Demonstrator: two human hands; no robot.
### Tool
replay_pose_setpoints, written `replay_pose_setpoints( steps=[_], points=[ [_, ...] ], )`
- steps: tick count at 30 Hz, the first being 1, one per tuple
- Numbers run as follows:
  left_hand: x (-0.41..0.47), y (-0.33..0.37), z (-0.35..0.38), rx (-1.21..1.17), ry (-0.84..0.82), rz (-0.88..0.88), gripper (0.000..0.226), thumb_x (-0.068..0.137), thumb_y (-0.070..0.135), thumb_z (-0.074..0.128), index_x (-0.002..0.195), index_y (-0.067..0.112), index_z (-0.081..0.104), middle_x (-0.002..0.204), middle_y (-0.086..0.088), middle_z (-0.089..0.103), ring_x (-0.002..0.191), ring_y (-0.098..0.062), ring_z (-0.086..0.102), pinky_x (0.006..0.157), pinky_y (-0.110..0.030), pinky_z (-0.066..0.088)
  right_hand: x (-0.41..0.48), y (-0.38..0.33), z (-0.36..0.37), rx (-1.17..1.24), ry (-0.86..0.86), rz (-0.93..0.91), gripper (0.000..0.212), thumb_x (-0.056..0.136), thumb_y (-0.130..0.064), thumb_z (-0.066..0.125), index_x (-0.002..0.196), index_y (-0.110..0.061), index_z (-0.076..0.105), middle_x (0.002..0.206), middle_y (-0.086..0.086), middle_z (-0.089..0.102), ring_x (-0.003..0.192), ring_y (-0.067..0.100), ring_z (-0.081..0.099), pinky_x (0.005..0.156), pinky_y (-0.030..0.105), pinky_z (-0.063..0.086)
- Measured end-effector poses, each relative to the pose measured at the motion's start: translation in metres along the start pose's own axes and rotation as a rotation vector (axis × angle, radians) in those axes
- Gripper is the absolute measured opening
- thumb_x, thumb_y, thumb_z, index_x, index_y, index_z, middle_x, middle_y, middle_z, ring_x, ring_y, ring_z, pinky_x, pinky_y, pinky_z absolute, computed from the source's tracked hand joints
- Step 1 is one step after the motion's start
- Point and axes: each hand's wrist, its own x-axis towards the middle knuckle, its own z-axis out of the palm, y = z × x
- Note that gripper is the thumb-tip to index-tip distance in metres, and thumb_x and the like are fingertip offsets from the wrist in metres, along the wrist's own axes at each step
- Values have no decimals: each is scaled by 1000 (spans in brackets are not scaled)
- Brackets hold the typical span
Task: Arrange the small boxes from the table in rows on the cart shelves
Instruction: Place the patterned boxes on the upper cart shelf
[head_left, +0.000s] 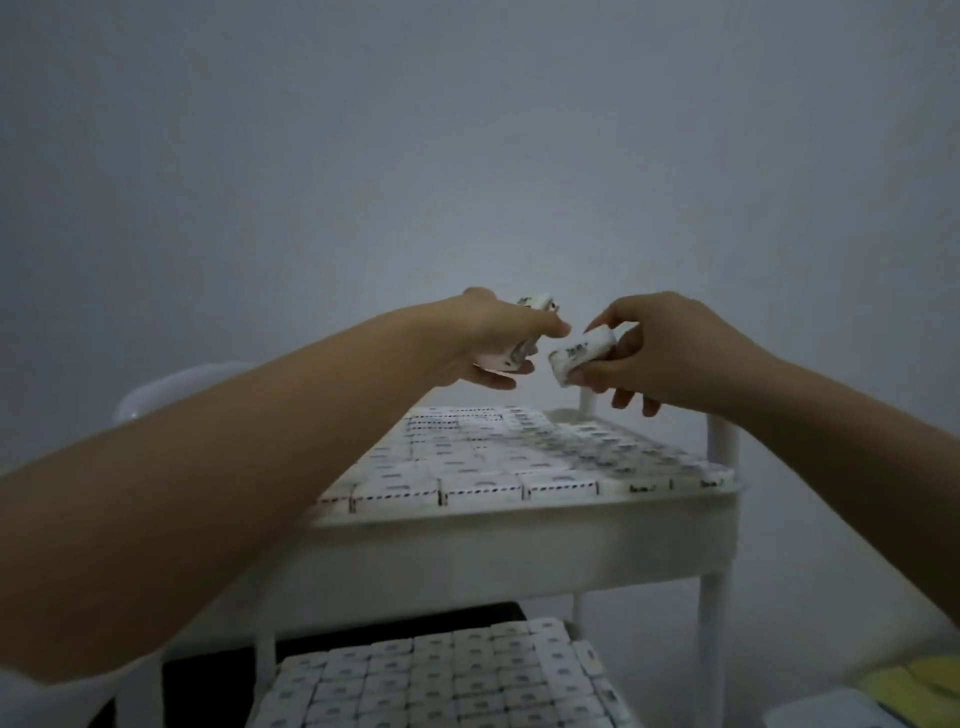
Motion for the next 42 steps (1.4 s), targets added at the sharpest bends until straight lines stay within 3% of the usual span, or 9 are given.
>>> replay_pose_setpoints(
  steps=[4, 6, 9, 14, 21, 25, 32, 37, 42],
  points=[
    [39, -4, 0, 161, 82, 48, 56, 81, 50, 71, 117, 7, 61, 114, -7, 64, 99, -19, 60, 77, -30, 48, 35, 7, 12, -554, 115, -27, 47, 76, -68, 63, 86, -23, 69, 78, -2, 69, 67, 16, 63, 53, 24, 43],
    [57, -7, -1, 227, 143, 69, 58, 81, 52, 70, 113, 5, 62, 111, -6, 61, 99, -21, 57, 74, -30, 46, 49, 8, 12, -592, 106, -56, 46, 77, -64, 64, 87, -20, 70, 80, 1, 68, 69, 19, 61, 54, 26, 42],
    [76, -8, 0, 445, 110, 128, 43, 87, 45, 63, 92, 3, 65, 92, -10, 65, 78, -20, 56, 61, -28, 43, 63, 10, 10, -530, 36, -121, 33, 80, -49, 71, 96, -20, 71, 88, 0, 69, 76, 19, 62, 64, 30, 47],
    [89, -4, 6, 684, 50, 215, 33, 91, 34, 62, 102, 3, 67, 89, -8, 71, 74, -15, 68, 59, -24, 55, 76, 18, 18, -624, -112, -148, 34, 84, -39, 71, 113, -25, 61, 84, -6, 57, 70, 12, 53, 67, 27, 43],
    [108, -15, 10, 800, 18, 275, 25, 91, 24, 64, 106, 4, 66, 84, -8, 74, 70, -14, 73, 61, -27, 60, 82, 25, 36, -958, -63, -327, 36, 86, -52, 62, 114, -29, 66, 105, -2, 59, 110, 18, 42, 74, 29, 34],
    [111, -12, 10, 767, -6, 287, 22, 92, 20, 63, 108, 4, 63, 86, -9, 74, 70, -13, 72, 61, -25, 59, 87, 28, 38, -932, -106, -309, 37, 84, -54, 64, 108, -26, 71, 97, -3, 65, 101, 16, 44, 72, 29, 32],
    [110, -17, 25, 512, -60, 322, 18, 93, 23, 63, 104, 9, 60, 87, -8, 72, 67, -13, 70, 67, -26, 60, 84, 30, 42, -891, -311, -247, 35, 81, -48, 70, 105, -22, 67, 94, -4, 65, 91, 18, 61, 76, 31, 51],
    [109, -27, 37, 402, -98, 289, 21, 90, 17, 64, 110, 9, 60, 95, -12, 72, 71, -18, 71, 68, -28, 59, 77, 26, 44, -949, -356, -263, 20, 84, -45, 68, 101, -33, 68, 89, -10, 60, 90, 14, 60, 69, 26, 41],
    [106, -33, 38, 395, -184, 268, 23, 88, 17, 69, 108, 13, 57, 93, -10, 71, 73, -20, 73, 68, -28, 59, 71, 24, 41, -973, -408, -289, 19, 93, -38, 56, 109, -39, 65, 106, -11, 65, 95, 12, 58, 79, 27, 39]
  ],
)
